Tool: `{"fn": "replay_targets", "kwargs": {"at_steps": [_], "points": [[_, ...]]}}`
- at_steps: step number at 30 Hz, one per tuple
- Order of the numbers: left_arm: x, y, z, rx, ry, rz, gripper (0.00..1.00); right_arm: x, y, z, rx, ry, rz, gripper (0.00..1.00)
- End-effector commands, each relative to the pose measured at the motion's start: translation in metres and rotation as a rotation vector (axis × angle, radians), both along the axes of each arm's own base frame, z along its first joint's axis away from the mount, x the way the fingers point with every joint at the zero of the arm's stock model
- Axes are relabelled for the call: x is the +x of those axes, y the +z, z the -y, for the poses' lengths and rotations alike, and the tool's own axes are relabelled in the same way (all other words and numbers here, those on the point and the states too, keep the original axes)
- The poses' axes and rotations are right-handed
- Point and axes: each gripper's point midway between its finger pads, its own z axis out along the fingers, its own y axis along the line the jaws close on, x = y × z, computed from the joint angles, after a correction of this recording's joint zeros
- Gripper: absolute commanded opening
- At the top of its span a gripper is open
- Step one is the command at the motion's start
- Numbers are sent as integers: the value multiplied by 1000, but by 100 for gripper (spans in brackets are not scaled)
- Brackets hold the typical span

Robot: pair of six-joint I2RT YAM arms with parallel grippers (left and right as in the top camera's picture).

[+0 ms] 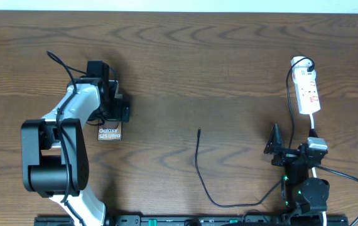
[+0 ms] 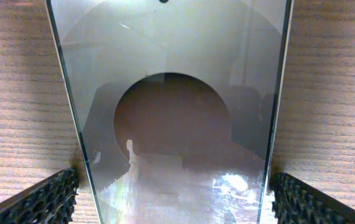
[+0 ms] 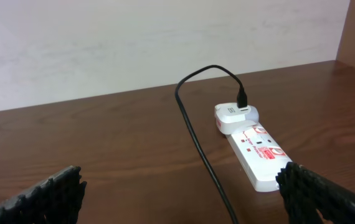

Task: Plug charger to phone and switch on socket
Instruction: 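Close the left gripper on the phone's long edges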

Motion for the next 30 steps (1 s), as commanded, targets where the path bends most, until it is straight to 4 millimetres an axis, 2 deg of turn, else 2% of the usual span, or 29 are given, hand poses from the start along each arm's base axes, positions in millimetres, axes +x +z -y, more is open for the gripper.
{"fn": "replay_targets", "kwargs": {"at_steps": [1, 8, 17, 30], "points": [[-8, -8, -1, 0, 20, -30, 98, 0, 0, -2, -14, 9, -1, 99], [-10, -10, -1, 0, 20, -35, 98, 0, 0, -2, -14, 9, -1, 99], [-20, -22, -1, 1, 19, -45, 98, 0, 0, -2, -14, 8, -1, 99], [-17, -22, -1, 1, 19, -33, 98, 0, 0, -2, -14, 9, -1, 99]]}}
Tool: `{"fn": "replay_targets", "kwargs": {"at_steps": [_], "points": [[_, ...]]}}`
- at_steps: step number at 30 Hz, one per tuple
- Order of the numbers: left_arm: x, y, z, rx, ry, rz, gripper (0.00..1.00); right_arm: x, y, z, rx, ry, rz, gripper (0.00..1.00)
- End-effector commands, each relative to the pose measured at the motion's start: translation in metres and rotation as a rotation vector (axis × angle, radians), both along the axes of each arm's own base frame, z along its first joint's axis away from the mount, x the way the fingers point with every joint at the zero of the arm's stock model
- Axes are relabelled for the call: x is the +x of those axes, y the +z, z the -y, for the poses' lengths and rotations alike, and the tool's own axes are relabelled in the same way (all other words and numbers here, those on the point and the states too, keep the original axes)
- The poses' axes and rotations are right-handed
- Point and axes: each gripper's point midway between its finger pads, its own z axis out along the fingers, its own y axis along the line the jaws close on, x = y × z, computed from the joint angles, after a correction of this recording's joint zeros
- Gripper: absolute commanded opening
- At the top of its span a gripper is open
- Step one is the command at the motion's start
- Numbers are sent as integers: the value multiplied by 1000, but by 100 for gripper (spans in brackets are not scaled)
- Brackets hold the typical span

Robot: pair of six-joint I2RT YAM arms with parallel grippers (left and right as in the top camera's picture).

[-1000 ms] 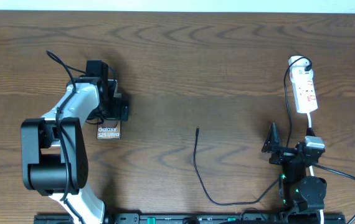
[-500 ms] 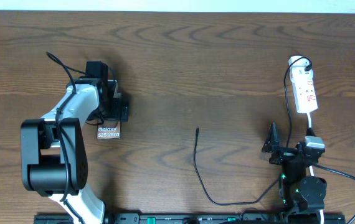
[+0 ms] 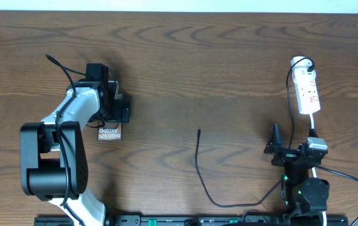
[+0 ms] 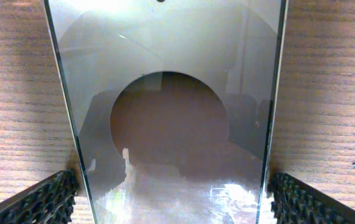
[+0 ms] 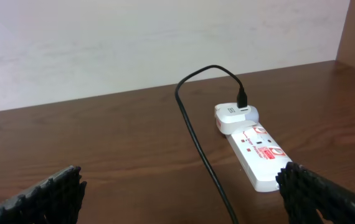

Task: Plug charger to phone and switch on socket
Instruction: 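Close the left gripper on the phone's long edges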

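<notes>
The phone [image 4: 165, 74] lies screen up on the wooden table, and its "Galaxy S25 Ultra" label [image 3: 110, 132] shows in the overhead view. My left gripper [image 4: 174, 186] is open and straddles the phone, a black pad just outside each long edge; it stands at the left of the table [image 3: 110, 110]. The black charger cable lies loose mid-table with its free plug end [image 3: 198, 130] pointing away. The cable runs to the adapter [image 5: 236, 115] in the white power strip [image 3: 308, 91]. My right gripper [image 5: 180, 186] is open and empty, short of the strip.
The cable's loop [image 3: 220, 202] curves along the near edge towards the right arm's base. A second lead from the strip [image 3: 290, 94] runs down beside the right arm. A pale wall [image 5: 134, 43] stands behind the table's far edge.
The left gripper has shifted slightly over the phone, whose edges now sit a little further left in the wrist view. The right gripper, the cable and the strip have not moved.
</notes>
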Motion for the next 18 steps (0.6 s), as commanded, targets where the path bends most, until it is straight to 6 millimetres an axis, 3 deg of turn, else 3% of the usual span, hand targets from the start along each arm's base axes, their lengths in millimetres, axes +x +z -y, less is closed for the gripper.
{"fn": "replay_targets", "kwargs": {"at_steps": [1, 10, 18], "points": [[-17, -19, -3, 14, 19, -64, 98, 0, 0, -2, -14, 9, -1, 99], [-16, -19, -3, 14, 19, -61, 99, 0, 0, -2, -14, 8, -1, 99], [-16, -19, -3, 14, 19, -61, 90, 0, 0, -2, -14, 9, -1, 99]]}}
